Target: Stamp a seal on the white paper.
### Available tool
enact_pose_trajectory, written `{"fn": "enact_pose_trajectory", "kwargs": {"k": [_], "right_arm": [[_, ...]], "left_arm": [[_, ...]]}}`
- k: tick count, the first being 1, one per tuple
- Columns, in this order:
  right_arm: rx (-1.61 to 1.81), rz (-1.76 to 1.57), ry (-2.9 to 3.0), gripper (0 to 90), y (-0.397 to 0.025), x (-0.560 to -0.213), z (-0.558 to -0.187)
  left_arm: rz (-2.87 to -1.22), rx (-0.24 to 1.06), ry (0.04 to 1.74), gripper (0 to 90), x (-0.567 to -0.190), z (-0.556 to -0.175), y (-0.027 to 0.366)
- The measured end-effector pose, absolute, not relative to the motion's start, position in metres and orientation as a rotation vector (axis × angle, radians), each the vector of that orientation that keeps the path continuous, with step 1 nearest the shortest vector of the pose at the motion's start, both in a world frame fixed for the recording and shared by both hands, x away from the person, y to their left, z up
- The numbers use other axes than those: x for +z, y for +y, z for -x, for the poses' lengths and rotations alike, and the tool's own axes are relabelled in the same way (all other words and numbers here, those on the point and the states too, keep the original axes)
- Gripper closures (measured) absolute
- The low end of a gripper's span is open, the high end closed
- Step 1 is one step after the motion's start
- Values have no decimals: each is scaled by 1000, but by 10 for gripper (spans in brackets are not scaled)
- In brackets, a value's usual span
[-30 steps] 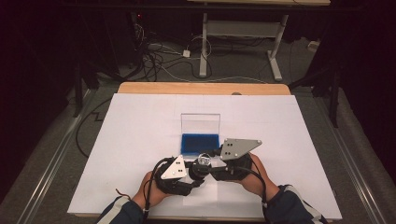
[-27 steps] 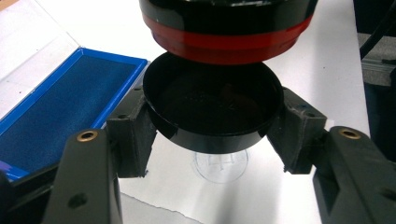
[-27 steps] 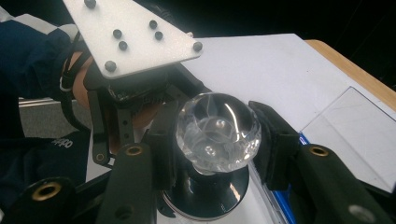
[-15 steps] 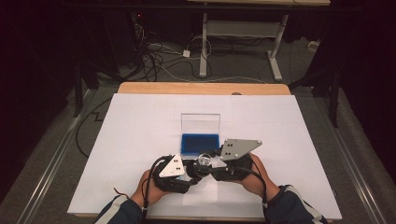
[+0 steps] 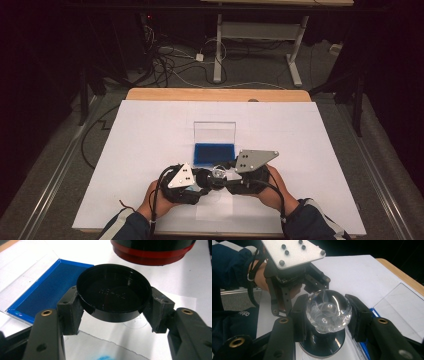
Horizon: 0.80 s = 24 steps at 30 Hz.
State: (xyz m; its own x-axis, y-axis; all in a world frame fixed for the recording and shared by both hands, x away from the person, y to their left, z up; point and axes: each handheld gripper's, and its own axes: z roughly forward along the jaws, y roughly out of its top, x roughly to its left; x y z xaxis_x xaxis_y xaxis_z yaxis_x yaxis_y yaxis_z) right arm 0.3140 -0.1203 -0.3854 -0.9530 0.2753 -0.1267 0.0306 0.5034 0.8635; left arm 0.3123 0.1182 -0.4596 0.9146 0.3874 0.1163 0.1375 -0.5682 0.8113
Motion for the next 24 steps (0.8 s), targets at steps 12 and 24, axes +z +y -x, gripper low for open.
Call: {"fn": "enact_pose_trajectory", "kwargs": {"k": [12,24], "right_arm": [[1407,-252,2521,568,-118,-390,-314],[1359,-245,2577,568,-114,-407,-313]], "left_arm": [[-2171,376,395,364,-459,-315,125],[-2159,409,428,364,-457,-319,136]]}}
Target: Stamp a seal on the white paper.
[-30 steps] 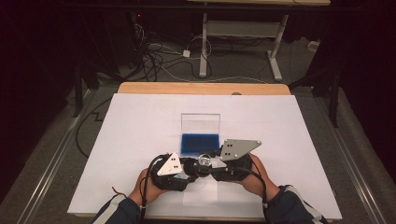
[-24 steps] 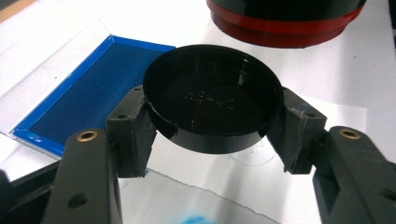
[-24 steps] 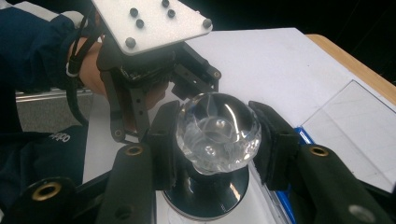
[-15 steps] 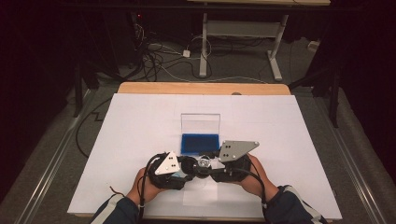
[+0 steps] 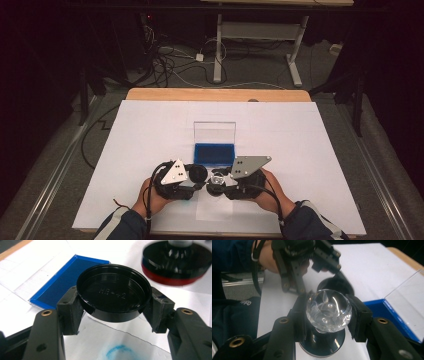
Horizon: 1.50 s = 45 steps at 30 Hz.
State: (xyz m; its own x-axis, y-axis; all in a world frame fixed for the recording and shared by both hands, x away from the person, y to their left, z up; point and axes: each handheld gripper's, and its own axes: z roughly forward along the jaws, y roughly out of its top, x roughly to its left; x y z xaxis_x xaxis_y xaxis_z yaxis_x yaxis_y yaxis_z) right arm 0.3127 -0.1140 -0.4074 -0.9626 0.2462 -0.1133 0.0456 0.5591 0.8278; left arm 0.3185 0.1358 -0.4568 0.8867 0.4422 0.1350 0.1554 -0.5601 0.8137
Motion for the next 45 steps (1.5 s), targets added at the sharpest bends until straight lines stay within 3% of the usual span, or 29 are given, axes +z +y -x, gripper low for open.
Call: {"fn": "enact_pose_trajectory", "kwargs": {"k": [21,45], "right_arm": [[1252,-237,2665,568,-104,-440,-318],[1250,-242,2652,568,-106,-440,-320]], "left_arm": [[-2129,430,457,364,-452,-320,147],[-2115,483,490,364,-448,-313,171]]}}
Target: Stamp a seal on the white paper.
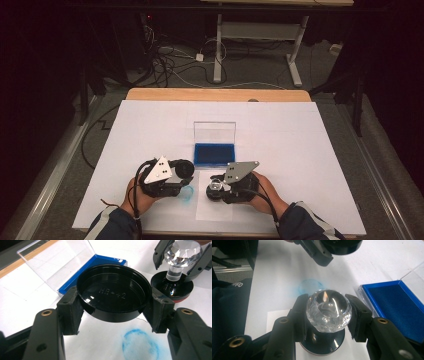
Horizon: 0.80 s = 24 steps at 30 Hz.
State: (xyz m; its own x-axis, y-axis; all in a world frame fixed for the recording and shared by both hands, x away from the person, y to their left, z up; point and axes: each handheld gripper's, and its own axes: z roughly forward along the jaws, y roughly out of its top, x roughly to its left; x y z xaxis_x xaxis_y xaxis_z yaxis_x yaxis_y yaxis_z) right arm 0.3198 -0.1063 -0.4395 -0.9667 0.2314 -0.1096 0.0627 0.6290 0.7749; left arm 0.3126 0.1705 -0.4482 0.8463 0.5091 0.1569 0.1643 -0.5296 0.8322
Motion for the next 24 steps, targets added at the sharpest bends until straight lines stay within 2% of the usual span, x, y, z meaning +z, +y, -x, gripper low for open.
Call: {"fn": "enact_pose_trajectory", "kwargs": {"k": [24], "right_arm": [[1224,-227,2653,568,-108,-445,-321]], "left_arm": [[-2070,541,614,364,-451,-286,228]]}}
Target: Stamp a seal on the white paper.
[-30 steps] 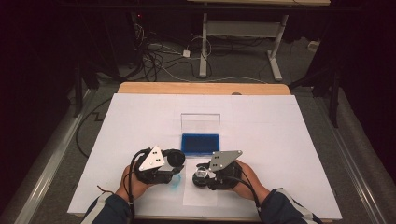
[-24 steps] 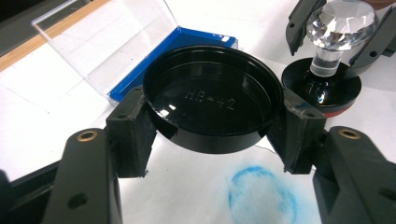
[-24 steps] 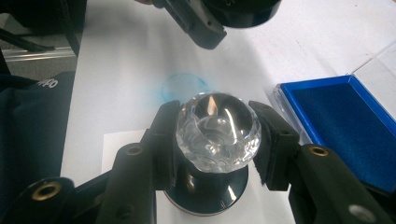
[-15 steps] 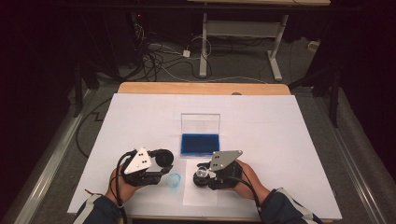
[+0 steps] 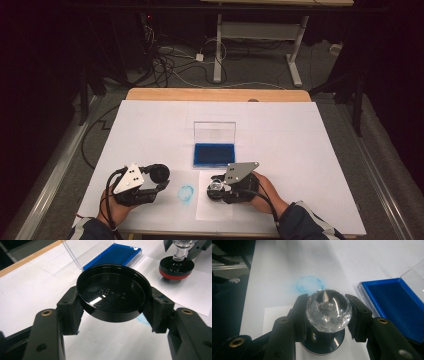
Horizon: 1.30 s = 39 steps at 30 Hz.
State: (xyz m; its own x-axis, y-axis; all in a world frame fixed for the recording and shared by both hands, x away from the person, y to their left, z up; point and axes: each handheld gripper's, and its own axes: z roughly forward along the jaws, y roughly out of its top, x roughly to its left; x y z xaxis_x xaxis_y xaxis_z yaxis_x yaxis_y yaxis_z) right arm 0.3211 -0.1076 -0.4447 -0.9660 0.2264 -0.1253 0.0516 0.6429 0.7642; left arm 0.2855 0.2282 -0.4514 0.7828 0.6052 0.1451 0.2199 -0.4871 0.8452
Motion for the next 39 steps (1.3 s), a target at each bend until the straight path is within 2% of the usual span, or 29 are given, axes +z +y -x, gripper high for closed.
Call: {"fn": "enact_pose_trajectory", "kwargs": {"k": [39], "right_arm": [[1215,-193,2686,568,-110,-459,-323]], "left_arm": [[-2071,538,645,364,-457,-275,243]]}}
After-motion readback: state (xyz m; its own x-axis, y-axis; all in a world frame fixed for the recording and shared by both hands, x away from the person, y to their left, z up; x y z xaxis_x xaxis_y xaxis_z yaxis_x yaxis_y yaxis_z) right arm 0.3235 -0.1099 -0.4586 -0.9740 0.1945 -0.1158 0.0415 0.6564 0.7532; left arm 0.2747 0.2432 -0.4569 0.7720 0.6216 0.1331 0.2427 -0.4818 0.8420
